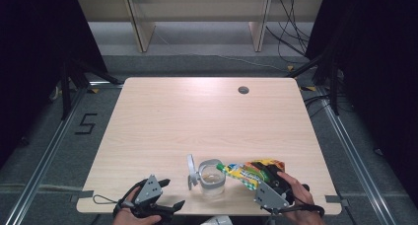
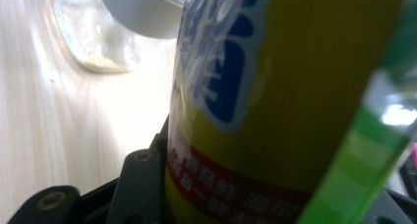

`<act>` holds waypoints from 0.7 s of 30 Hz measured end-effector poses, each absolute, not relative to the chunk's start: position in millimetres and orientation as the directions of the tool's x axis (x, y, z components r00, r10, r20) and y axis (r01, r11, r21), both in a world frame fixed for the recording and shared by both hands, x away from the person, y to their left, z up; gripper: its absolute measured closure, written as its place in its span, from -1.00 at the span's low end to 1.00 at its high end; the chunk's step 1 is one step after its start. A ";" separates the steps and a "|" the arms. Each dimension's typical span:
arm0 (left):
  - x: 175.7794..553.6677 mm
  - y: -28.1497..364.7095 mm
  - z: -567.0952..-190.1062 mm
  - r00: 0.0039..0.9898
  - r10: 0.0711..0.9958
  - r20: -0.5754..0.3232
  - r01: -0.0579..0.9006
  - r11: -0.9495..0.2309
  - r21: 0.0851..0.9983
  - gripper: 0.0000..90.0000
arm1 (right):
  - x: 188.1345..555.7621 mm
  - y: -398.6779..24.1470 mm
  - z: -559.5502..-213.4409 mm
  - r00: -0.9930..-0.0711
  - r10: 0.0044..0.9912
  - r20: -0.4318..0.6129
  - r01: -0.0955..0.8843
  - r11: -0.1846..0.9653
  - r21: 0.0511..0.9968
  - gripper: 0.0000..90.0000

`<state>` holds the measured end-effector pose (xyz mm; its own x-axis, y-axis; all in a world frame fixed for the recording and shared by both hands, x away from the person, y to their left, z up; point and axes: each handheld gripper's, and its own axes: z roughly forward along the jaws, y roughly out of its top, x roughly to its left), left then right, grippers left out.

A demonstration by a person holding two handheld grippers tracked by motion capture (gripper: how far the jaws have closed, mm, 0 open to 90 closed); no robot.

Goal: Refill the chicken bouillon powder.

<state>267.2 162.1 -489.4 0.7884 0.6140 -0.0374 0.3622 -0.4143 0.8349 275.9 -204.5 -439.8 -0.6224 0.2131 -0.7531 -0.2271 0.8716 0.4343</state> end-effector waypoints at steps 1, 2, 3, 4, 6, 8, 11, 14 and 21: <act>267.2 162.1 -489.4 0.789 0.613 -0.036 0.362 -0.417 0.834 -0.63 | 276.6 -203.6 -438.3 -0.611 0.183 -0.770 -0.248 0.880 0.406 0.24; 267.3 162.2 -489.3 0.790 0.612 -0.034 0.361 -0.419 0.833 -0.63 | 275.2 -202.8 -439.8 -0.613 0.204 -0.763 -0.231 0.878 0.420 0.24; 267.2 162.1 -489.4 0.789 0.613 -0.036 0.362 -0.418 0.834 -0.63 | 275.6 -202.1 -438.5 -0.605 0.175 -0.776 -0.249 0.885 0.393 0.24; 267.2 162.1 -489.4 0.790 0.613 -0.036 0.362 -0.418 0.833 -0.63 | 274.6 -201.4 -439.2 -0.598 0.172 -0.783 -0.241 0.893 0.380 0.24; 267.2 162.1 -489.5 0.789 0.614 -0.037 0.363 -0.417 0.833 -0.63 | 274.5 -199.4 -437.8 -0.572 0.123 -0.811 -0.267 0.907 0.326 0.24; 266.3 162.0 -489.7 0.784 0.618 -0.049 0.377 -0.414 0.829 -0.63 | 271.4 -197.8 -439.2 -0.564 0.131 -0.815 -0.246 0.916 0.318 0.24; 266.5 162.2 -489.5 0.787 0.615 -0.051 0.380 -0.417 0.826 -0.63 | 270.8 -195.3 -438.1 -0.542 0.094 -0.835 -0.266 0.924 0.276 0.24; 265.0 160.6 -490.7 0.772 0.632 -0.072 0.399 -0.392 0.829 -0.63 | 268.3 -192.3 -437.5 -0.520 0.066 -0.852 -0.267 0.934 0.236 0.25; 265.0 160.8 -490.5 0.773 0.631 -0.069 0.397 -0.396 0.828 -0.63 | 267.2 -184.8 -432.8 -0.445 -0.068 -0.893 -0.325 0.941 0.090 0.25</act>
<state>265.0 160.8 -490.5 0.7728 0.6309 -0.0685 0.3968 -0.3960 0.8281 267.2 -184.8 -432.8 -0.4450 -0.0683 -0.8929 -0.3254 0.9413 0.0901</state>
